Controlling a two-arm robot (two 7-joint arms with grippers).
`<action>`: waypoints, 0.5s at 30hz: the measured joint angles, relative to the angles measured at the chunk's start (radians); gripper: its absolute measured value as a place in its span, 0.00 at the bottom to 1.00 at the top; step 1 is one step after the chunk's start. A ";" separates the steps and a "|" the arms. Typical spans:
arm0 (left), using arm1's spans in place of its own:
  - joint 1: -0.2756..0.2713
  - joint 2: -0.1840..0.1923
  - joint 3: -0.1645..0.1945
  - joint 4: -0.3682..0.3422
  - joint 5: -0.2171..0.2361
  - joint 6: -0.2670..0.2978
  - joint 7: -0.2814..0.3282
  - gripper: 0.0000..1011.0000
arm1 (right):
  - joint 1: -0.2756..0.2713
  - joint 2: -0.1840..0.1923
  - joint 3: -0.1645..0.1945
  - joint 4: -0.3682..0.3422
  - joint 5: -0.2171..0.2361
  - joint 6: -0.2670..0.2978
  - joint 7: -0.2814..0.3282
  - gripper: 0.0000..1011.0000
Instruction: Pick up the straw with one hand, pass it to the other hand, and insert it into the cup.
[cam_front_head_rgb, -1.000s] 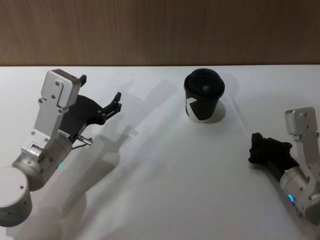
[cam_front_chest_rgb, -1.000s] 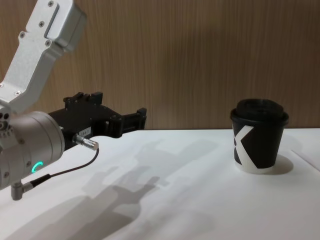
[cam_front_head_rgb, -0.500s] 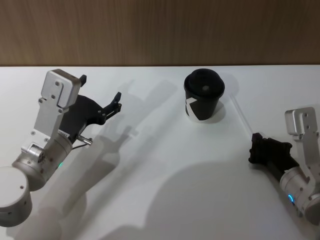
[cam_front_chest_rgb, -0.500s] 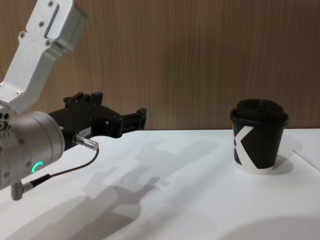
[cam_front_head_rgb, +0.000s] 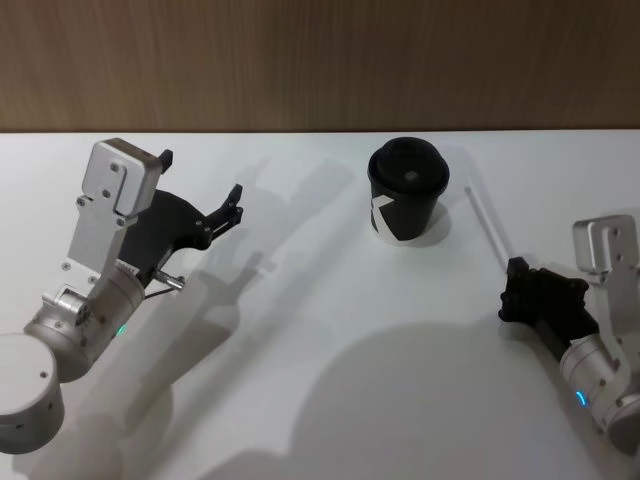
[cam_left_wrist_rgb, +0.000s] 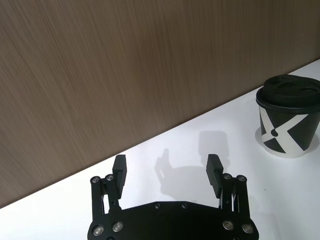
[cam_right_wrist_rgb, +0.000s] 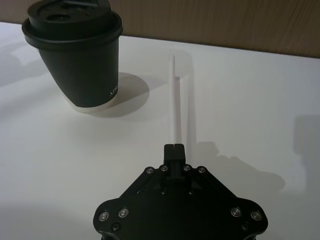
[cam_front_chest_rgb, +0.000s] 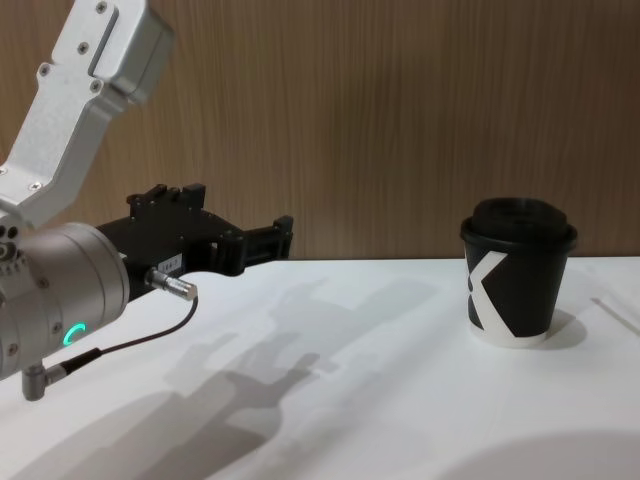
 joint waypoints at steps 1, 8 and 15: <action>0.000 0.000 0.000 0.000 0.000 0.000 0.000 0.99 | -0.005 -0.001 -0.001 -0.006 -0.008 -0.010 -0.005 0.00; 0.000 0.000 0.000 0.000 0.000 0.000 0.000 0.99 | -0.028 -0.001 -0.004 -0.041 -0.053 -0.065 -0.032 0.00; 0.000 0.000 0.000 0.000 0.000 0.000 0.000 0.99 | -0.050 0.004 -0.001 -0.076 -0.100 -0.126 -0.058 0.00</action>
